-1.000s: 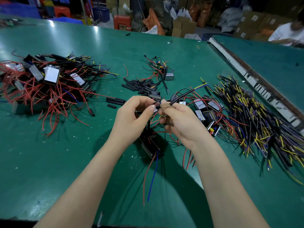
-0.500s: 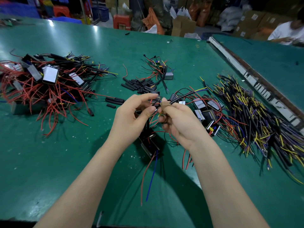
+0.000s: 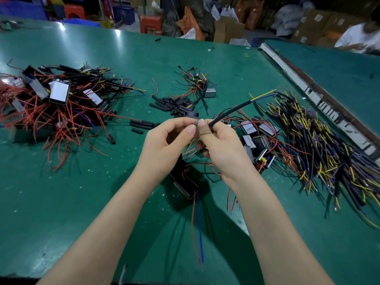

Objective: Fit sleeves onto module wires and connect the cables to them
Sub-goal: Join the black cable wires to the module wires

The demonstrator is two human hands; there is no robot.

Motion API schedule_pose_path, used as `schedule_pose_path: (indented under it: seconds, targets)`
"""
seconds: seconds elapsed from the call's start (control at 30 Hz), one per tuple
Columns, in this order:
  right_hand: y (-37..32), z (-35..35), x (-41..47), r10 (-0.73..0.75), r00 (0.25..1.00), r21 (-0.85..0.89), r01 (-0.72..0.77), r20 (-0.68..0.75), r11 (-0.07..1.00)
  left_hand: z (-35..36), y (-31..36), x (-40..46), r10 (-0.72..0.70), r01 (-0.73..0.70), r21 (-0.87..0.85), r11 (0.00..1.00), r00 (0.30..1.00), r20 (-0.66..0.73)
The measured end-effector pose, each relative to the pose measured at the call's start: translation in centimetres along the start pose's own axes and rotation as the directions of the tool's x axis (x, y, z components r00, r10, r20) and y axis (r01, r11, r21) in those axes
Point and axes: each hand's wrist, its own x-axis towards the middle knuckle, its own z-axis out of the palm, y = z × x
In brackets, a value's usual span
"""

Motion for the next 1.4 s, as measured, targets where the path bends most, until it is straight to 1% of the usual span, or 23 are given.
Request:
schedule_pose_path:
  seconds: [0.1, 0.2, 0.47, 0.6, 0.7, 0.8, 0.87, 0.93, 1.0, 1.07, 1.13, 1.23, 1.3, 1.4]
  targets:
    - [0.0, 0.1, -0.1, -0.06, 0.998, -0.043, 0.059, -0.026, 0.997, 0.1, -0.1, 0.1, -0.022, 0.02, -0.056, 0.998, 1.0, -0.018]
    - [0.1, 0.2, -0.1, -0.105, 0.994, -0.06, 0.102, -0.039, 0.993, 0.1, -0.2, 0.2, -0.015, 0.014, -0.064, 0.998, 1.0, -0.014]
    - [0.1, 0.2, -0.1, -0.112, 0.993, -0.095, 0.109, -0.025, 0.99, 0.0, -0.5, 0.2, -0.028, 0.028, -0.097, 0.995, 1.0, 0.002]
    - [0.1, 0.3, 0.0, -0.033, 0.999, -0.063, 0.033, 0.001, 0.997, 0.2, -0.9, 0.1, -0.028, 0.026, -0.096, 0.995, 0.999, -0.017]
    - [0.1, 0.3, 0.0, 0.022, 0.999, -0.052, -0.02, 0.026, 0.998, 0.5, -1.1, 0.0, -0.076, 0.067, -0.169, 0.983, 0.996, -0.049]
    - [0.1, 0.2, 0.0, 0.095, 0.993, -0.047, -0.092, 0.066, 0.995, 0.8, -1.2, -0.1, -0.107, 0.097, -0.285, 0.954, 0.994, -0.021]
    - [0.1, 0.1, 0.0, 0.143, 0.987, -0.032, -0.141, 0.077, 0.989, 0.7, -1.3, -0.2, -0.083, 0.083, -0.28, 0.956, 0.996, 0.011]
    - [0.0, -0.2, 0.1, 0.143, 0.988, -0.015, -0.142, 0.063, 0.99, 0.5, -1.3, -0.1, -0.028, 0.032, -0.167, 0.985, 0.999, 0.025]
    - [0.0, -0.4, 0.2, 0.069, 0.997, -0.042, -0.068, 0.027, 0.997, 0.3, -1.5, 0.0, 0.078, -0.08, 0.052, 0.995, 0.997, 0.027]
    - [0.2, -0.4, 0.3, -0.035, 0.999, -0.095, 0.034, -0.013, 0.995, -0.1, -1.8, 0.2, 0.214, -0.214, 0.29, 0.933, 0.976, 0.034]
    - [0.5, -0.3, 0.4, -0.108, 0.993, -0.121, 0.102, -0.048, 0.987, -0.2, -1.8, 0.2, 0.303, -0.285, 0.448, 0.847, 0.952, 0.034]
    - [0.7, -0.2, 0.5, -0.234, 0.97, -0.202, 0.217, -0.062, 0.955, -0.1, -1.8, -0.1, 0.343, -0.278, 0.563, 0.778, 0.939, -0.01]
    - [0.9, -0.2, 0.5, -0.321, 0.945, -0.269, 0.295, -0.056, 0.917, 0.0, -1.7, -0.3, 0.338, -0.247, 0.599, 0.762, 0.94, -0.043]
    - [1.2, -0.4, 0.6, -0.356, 0.932, -0.306, 0.321, -0.063, 0.896, 0.0, -1.5, -0.3, 0.32, -0.232, 0.645, 0.728, 0.947, -0.02]
